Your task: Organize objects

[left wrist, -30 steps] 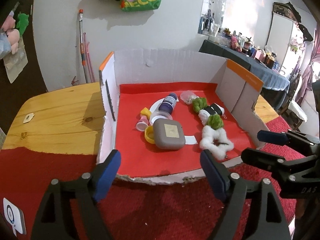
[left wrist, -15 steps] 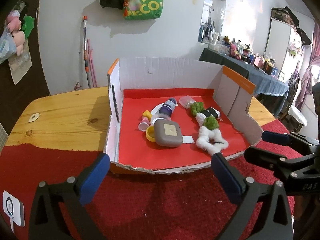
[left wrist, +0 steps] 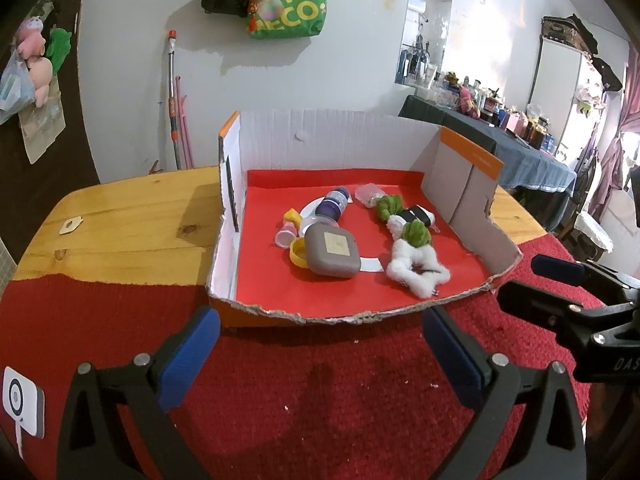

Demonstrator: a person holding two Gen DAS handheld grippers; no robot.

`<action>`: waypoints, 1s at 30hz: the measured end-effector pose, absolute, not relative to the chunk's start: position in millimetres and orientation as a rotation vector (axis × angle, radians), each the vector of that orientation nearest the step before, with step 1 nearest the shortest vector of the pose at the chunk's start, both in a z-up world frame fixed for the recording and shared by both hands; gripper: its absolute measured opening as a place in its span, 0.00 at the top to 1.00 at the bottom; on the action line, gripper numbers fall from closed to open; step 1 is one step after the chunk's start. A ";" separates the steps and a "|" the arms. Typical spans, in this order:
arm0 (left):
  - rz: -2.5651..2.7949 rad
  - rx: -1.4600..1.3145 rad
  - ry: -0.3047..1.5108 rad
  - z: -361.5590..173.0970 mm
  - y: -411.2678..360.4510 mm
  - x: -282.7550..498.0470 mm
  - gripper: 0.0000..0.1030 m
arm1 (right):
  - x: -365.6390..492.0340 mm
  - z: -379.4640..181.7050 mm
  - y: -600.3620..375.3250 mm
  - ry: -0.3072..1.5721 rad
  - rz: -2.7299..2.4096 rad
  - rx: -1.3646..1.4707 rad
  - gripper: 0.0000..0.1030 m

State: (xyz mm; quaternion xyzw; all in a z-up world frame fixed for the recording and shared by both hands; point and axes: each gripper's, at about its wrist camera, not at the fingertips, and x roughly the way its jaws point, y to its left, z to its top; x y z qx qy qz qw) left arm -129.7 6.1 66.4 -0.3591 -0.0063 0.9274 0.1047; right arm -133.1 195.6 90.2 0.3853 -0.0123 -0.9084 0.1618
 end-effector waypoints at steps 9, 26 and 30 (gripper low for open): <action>2.741 -1.110 -0.018 54.8 4.2 -122.3 0.00 | -120.3 81.4 193.3 -0.037 -2.594 1.097 0.06; 2.746 -1.185 -0.025 35.9 -1.0 -112.8 0.00 | -111.6 54.1 197.0 -0.057 -2.605 1.135 0.06; 2.743 -1.214 -0.030 31.7 -1.3 -112.4 0.00 | -112.3 47.1 197.1 -0.061 -2.596 1.154 0.06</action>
